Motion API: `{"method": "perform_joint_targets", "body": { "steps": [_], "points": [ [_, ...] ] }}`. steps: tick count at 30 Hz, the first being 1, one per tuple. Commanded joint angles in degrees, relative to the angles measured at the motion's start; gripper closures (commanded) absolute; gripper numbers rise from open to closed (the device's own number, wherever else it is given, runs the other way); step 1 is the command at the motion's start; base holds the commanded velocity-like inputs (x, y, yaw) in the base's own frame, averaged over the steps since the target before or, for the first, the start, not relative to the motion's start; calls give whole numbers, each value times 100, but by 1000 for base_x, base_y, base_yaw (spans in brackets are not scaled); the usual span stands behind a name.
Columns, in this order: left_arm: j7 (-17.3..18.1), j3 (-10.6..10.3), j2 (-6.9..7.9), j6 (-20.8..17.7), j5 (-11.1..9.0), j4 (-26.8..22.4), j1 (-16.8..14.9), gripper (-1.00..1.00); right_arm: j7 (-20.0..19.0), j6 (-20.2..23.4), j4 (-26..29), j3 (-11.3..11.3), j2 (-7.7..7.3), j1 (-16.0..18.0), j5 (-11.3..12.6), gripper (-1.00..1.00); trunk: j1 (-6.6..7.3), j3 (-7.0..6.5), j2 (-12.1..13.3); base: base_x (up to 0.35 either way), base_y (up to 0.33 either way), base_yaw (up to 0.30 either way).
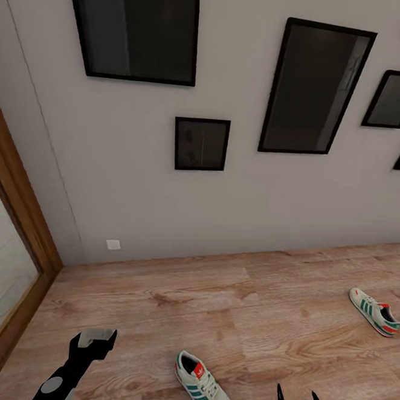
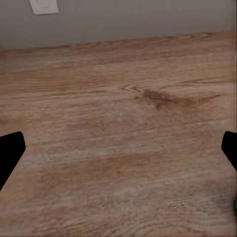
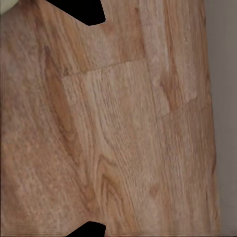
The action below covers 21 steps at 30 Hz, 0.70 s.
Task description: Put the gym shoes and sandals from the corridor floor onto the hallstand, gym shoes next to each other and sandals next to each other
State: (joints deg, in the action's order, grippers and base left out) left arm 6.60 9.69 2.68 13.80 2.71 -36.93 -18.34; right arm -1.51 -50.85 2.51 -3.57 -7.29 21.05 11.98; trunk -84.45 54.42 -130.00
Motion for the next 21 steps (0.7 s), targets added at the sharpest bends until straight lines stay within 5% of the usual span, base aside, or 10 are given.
{"method": "perform_joint_targets", "body": {
  "steps": [1,11,21],
  "points": [
    [44,33,-4,18,28,2,-2,-100,-16,-17,-6,-38,-1,5,53,-100,1,5,-2,0,123,-260],
    [44,33,-4,18,28,2,-2,-100,-16,-16,-5,-38,-1,5,52,-100,1,5,-2,0,150,-260],
    [43,33,-4,18,28,2,-2,-100,-16,-13,-12,-38,-1,5,51,-100,1,5,-2,0,5,-260]
  ]
}}
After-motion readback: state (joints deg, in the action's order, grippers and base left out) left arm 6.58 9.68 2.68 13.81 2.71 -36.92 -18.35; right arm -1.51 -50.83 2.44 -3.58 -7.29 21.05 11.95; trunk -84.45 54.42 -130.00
